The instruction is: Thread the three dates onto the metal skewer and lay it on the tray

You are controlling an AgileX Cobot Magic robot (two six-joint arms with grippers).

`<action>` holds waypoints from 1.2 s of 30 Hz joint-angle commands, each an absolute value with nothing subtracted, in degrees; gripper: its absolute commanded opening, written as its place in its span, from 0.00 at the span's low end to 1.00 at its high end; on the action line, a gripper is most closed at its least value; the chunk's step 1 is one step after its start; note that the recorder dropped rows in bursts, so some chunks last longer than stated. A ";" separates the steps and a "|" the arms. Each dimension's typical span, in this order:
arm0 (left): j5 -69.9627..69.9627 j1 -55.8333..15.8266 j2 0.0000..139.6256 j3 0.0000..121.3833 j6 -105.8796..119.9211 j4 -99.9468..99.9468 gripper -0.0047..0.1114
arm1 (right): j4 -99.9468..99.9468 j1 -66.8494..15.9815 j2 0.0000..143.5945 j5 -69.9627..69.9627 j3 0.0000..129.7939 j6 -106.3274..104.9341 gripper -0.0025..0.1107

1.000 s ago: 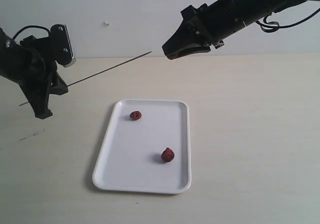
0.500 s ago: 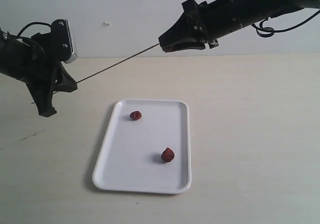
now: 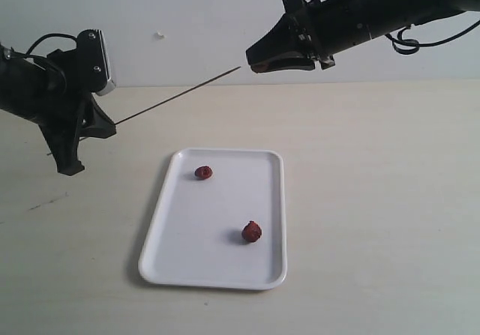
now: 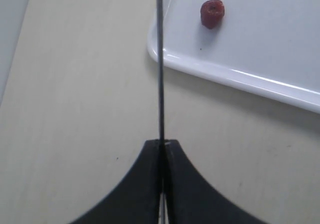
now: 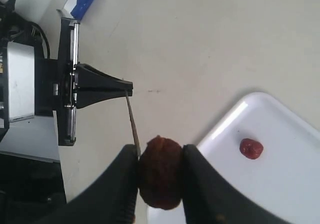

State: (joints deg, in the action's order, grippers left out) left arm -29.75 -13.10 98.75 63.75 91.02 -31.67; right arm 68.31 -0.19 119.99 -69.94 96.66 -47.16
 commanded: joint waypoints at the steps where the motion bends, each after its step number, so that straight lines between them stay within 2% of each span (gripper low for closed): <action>1: -29.57 -12.97 98.66 63.50 91.03 -32.24 0.04 | 68.68 -0.02 119.76 -69.96 97.07 -47.91 0.27; 28: -28.94 -13.18 98.66 63.50 91.95 -32.82 0.04 | 68.39 -2.87 119.76 -69.96 96.96 -47.91 0.27; 36: -29.35 -13.18 98.66 63.50 99.38 -40.25 0.04 | 67.92 -3.84 119.76 -69.96 96.96 -47.91 0.27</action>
State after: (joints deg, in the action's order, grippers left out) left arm -29.56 -13.10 98.75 63.75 97.01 -36.82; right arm 68.10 -3.48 119.99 -69.94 96.66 -47.27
